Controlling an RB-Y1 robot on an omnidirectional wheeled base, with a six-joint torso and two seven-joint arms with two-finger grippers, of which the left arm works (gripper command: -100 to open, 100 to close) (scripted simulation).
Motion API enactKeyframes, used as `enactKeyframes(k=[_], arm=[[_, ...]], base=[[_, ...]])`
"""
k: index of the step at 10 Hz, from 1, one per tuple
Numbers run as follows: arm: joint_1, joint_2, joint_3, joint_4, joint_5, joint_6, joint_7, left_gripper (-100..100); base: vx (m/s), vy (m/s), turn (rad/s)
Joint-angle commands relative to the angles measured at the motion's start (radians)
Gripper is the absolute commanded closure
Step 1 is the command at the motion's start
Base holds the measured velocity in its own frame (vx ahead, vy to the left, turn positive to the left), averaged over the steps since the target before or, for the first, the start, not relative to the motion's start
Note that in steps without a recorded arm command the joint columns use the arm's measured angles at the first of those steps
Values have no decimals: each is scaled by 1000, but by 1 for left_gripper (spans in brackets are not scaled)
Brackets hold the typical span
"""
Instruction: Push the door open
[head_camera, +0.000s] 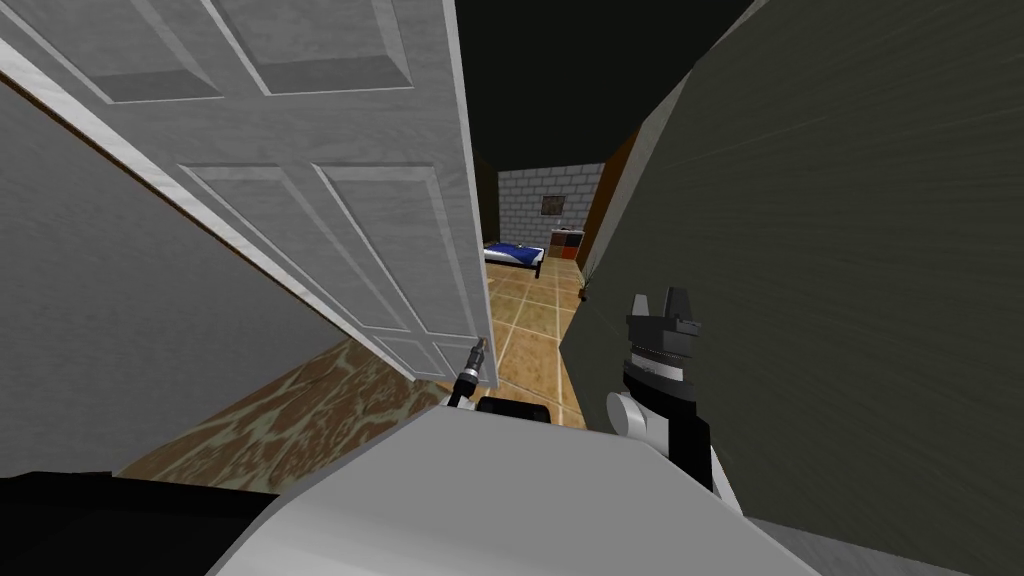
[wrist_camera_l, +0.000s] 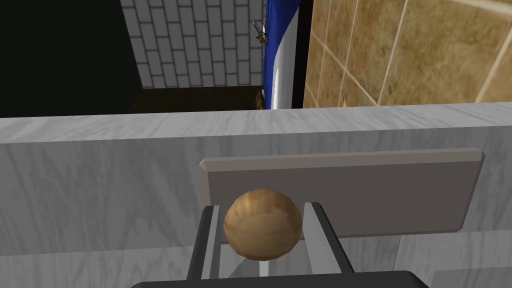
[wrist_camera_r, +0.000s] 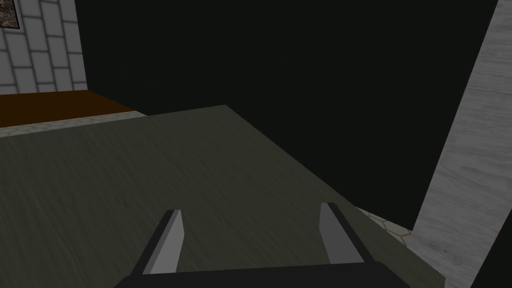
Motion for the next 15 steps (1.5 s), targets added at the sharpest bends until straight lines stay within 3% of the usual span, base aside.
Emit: enactKeyframes(k=[1, 12, 13, 15], arm=[[-9, 12, 19, 3, 8, -3, -4, 100], [-40, 38, 146, 32, 60, 1, -38, 100], [-41, 29, 135, 45, 61, -7, -35, -100], [-37, 23, 136, 36, 65, -2, -35, -100]], base=[[152, -51, 44], [182, -47, 68], [-31, -74, 95], [-204, -136, 46]])
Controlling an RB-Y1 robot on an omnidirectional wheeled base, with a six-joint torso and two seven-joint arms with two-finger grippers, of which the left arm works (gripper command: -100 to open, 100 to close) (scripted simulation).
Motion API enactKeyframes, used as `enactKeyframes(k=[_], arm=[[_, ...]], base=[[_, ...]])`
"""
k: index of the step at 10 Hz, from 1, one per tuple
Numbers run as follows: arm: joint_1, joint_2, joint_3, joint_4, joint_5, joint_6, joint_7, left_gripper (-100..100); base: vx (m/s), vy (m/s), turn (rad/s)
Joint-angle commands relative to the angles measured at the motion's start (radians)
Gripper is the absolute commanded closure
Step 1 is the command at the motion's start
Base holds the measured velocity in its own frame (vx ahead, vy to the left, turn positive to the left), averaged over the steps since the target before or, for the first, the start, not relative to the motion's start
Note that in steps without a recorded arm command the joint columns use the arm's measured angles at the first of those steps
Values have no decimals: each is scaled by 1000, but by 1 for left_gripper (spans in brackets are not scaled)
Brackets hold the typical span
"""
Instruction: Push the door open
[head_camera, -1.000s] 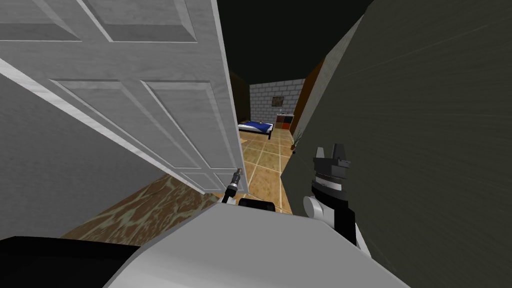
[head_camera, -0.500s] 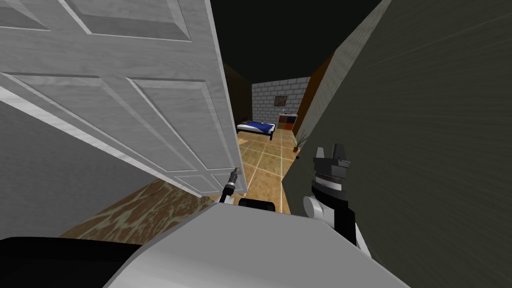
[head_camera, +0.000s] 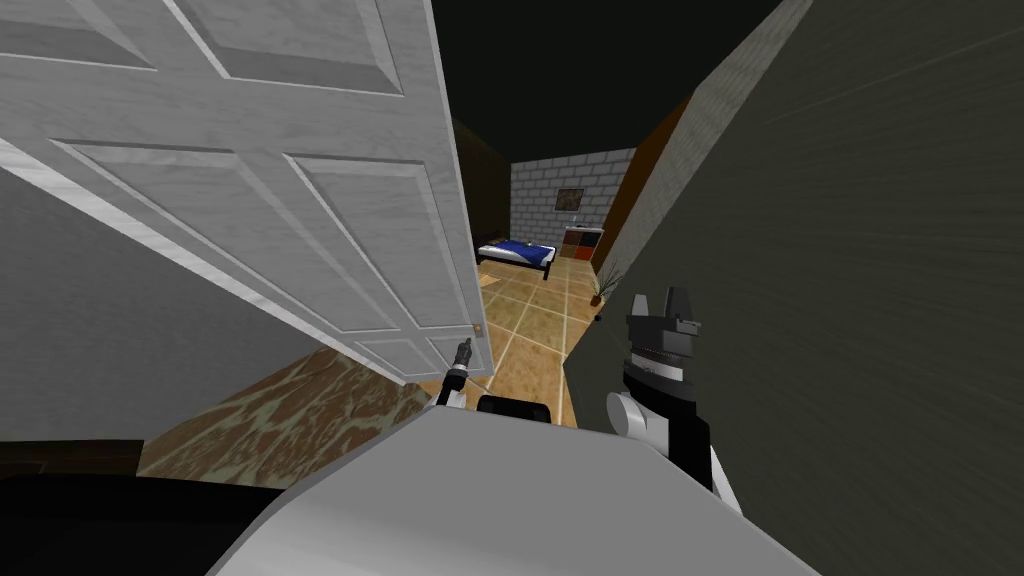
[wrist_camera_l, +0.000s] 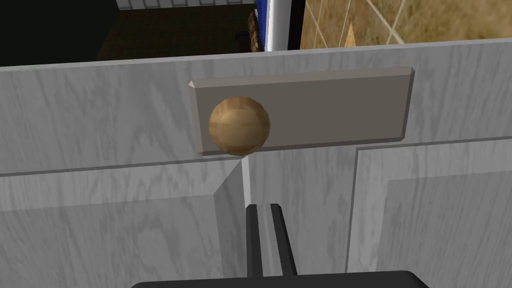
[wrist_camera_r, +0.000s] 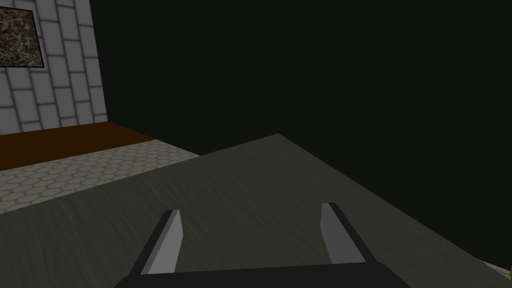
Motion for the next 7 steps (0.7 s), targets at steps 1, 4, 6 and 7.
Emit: enactKeyframes(k=[1, 4, 6, 7], arm=[[5, -8, 1, -10, 5, 6, 0, -100], [13, -31, 4, -29, 14, 17, 2, -100], [12, -21, 7, -22, 14, 10, 1, -100], [11, -20, 8, -20, 15, 8, 0, -100]], base=[[-220, -100, 64], [-218, -99, 54], [14, -33, -12], [214, 5, -22]])
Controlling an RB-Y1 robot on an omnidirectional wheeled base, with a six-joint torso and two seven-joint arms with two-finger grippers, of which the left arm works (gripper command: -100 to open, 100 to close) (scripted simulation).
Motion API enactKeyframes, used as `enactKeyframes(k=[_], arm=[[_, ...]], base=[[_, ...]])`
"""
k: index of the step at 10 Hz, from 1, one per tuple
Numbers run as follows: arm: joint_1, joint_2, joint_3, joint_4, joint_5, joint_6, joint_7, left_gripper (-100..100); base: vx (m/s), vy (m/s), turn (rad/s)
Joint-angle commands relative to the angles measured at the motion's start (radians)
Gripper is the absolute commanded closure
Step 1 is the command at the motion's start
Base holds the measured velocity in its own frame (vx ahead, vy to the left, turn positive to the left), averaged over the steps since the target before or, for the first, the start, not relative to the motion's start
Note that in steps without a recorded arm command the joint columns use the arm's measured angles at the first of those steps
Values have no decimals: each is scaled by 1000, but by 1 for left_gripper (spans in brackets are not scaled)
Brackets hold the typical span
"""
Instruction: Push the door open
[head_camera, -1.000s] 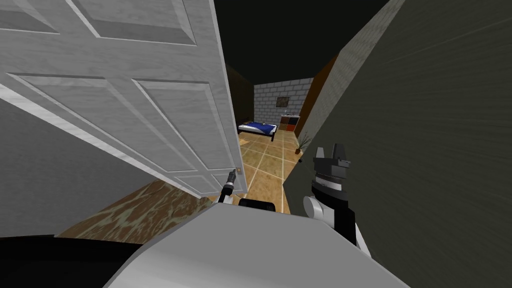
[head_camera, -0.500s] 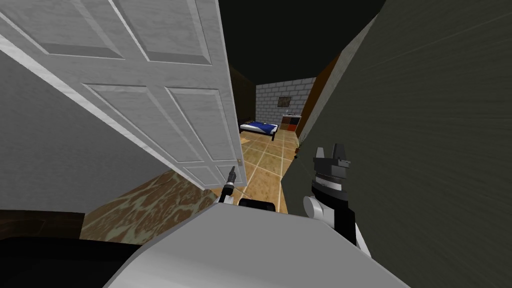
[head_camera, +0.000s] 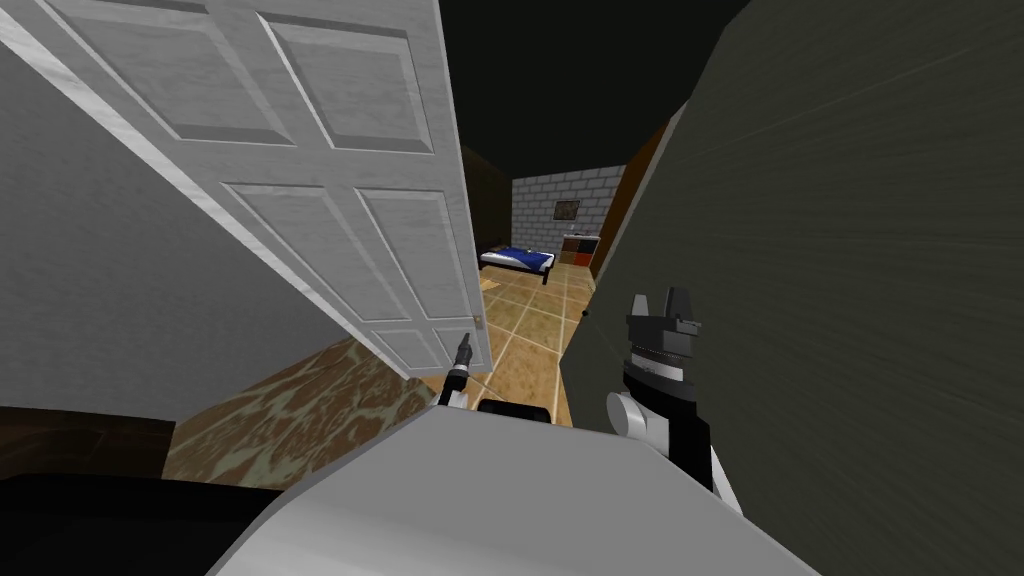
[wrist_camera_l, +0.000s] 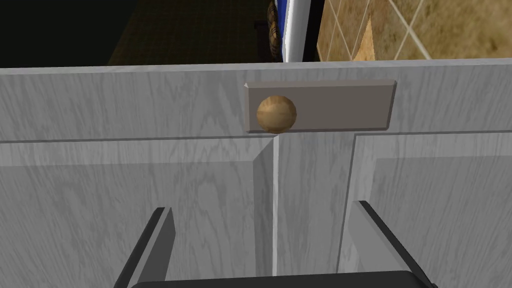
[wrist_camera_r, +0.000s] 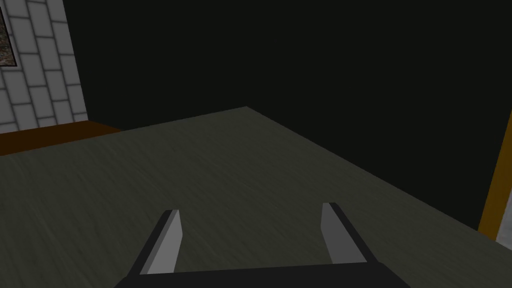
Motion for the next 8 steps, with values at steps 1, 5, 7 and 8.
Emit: enactKeyframes(k=[1, 5, 7, 8], arm=[[0, 4, 3, 2, 1, -5, 0, -100], [-5, -1, 13, 18, 5, -24, -4, -100], [-5, -2, 14, 18, 6, -25, -4, -100], [-5, -2, 14, 18, 6, -25, -4, 100]], base=[[208, 28, -16], [249, 44, -35], [155, 27, -11], [-19, -6, 3]])
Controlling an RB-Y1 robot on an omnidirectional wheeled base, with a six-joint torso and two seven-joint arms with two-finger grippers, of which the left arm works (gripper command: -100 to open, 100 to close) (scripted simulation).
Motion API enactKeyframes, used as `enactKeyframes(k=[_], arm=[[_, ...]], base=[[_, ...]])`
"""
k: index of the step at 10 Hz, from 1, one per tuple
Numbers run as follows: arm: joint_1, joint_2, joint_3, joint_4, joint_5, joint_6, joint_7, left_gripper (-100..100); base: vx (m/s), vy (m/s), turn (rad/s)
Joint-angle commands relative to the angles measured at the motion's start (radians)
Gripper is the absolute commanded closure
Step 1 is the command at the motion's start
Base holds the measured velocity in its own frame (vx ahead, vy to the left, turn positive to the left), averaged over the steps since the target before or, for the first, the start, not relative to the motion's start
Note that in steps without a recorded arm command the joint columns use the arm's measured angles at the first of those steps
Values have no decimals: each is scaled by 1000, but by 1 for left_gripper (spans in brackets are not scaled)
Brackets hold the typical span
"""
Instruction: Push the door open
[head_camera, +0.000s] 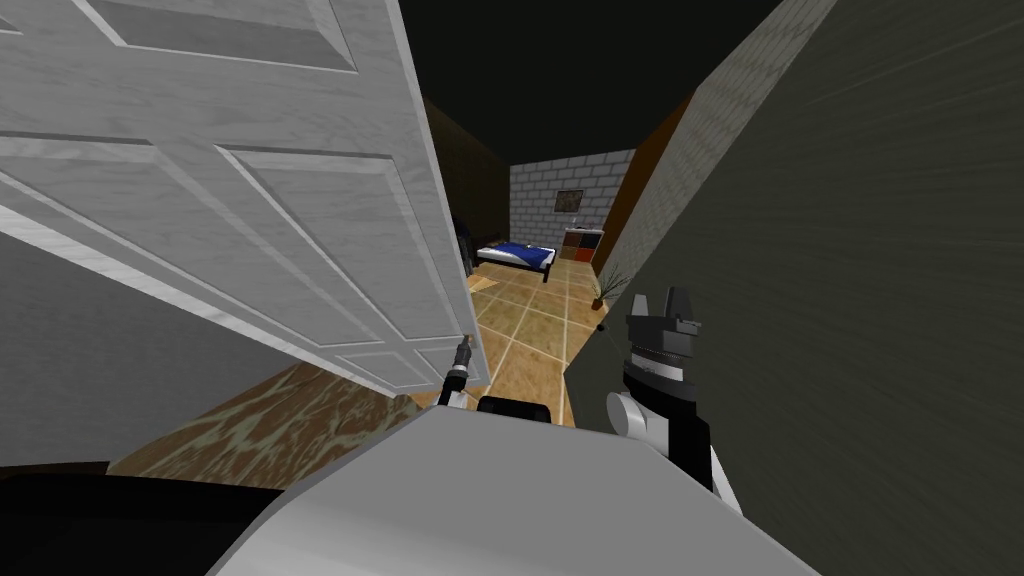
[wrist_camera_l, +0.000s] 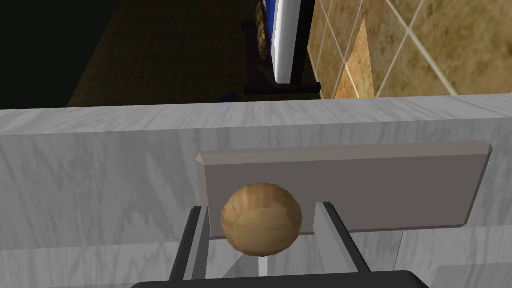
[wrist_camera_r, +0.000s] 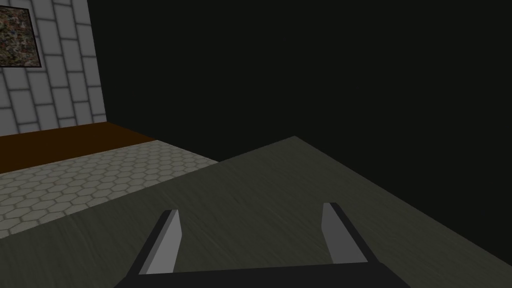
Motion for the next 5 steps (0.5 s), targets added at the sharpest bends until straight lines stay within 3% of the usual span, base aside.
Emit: enactKeyframes(k=[1, 5], arm=[[0, 0, 0, 0, 0, 1, 0, 100], [0, 0, 0, 0, 0, 1, 0, 100]], base=[[-37, -7, -9], [-12, -2, 0]])
